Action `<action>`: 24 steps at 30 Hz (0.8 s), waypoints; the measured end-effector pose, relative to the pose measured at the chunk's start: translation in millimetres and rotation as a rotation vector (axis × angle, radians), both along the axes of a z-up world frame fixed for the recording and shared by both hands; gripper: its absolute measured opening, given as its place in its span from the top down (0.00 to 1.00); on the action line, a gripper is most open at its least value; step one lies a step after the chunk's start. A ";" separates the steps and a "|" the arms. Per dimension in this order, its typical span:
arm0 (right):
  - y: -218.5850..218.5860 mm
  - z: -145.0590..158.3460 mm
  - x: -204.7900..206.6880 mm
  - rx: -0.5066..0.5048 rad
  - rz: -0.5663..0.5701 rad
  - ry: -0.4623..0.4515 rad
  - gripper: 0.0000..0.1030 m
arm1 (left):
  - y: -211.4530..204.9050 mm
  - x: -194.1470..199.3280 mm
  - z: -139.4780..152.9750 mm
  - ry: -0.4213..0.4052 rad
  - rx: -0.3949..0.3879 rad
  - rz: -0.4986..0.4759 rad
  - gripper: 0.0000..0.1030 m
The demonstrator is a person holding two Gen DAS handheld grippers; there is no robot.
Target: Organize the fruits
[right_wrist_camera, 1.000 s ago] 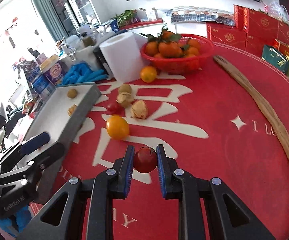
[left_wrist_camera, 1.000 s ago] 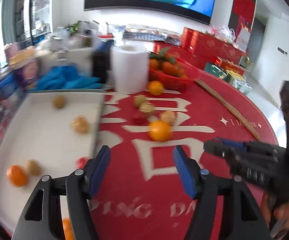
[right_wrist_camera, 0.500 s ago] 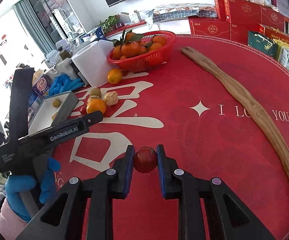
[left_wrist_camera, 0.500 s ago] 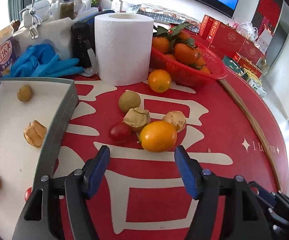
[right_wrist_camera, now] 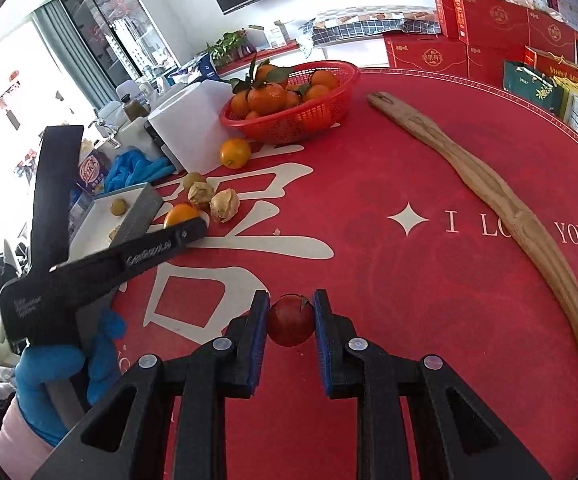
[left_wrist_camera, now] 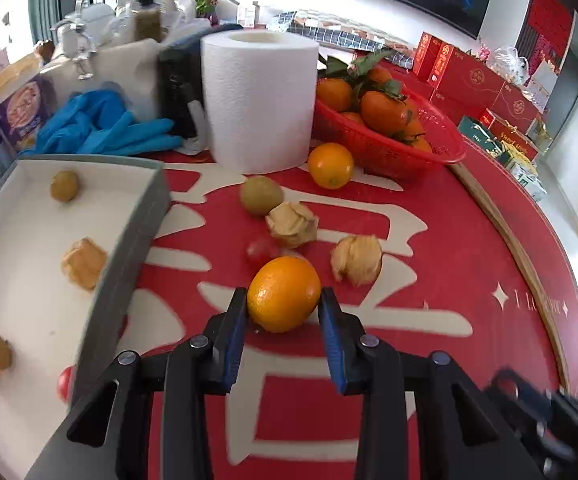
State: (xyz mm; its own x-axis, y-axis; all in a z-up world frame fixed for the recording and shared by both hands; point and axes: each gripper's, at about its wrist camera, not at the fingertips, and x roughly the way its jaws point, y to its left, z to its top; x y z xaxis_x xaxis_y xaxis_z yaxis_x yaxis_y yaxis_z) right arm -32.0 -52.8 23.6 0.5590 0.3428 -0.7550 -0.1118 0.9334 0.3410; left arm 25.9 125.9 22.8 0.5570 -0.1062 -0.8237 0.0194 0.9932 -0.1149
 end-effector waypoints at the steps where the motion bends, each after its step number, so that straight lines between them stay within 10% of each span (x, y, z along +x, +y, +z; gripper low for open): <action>1: 1.9 0.9 1.0 -0.003 0.006 -0.002 0.78 | 5.4 -6.3 3.8 -0.011 -0.004 0.000 0.63; 12: 76.8 28.1 19.7 0.012 0.170 -0.032 0.78 | 89.0 -62.6 52.7 -0.150 0.008 0.058 0.63; 24: 208.2 36.6 36.5 0.020 0.410 -0.005 0.78 | 191.5 -82.5 29.1 -0.123 0.056 0.236 0.63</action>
State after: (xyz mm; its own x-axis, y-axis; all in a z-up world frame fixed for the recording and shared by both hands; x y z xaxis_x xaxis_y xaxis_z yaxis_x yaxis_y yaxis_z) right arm 4.5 155.4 60.2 0.3770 0.5525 -0.7434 -0.4751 0.8043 0.3568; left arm -56.5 317.4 51.9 0.6576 0.0820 -0.7489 -0.2026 0.9767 -0.0709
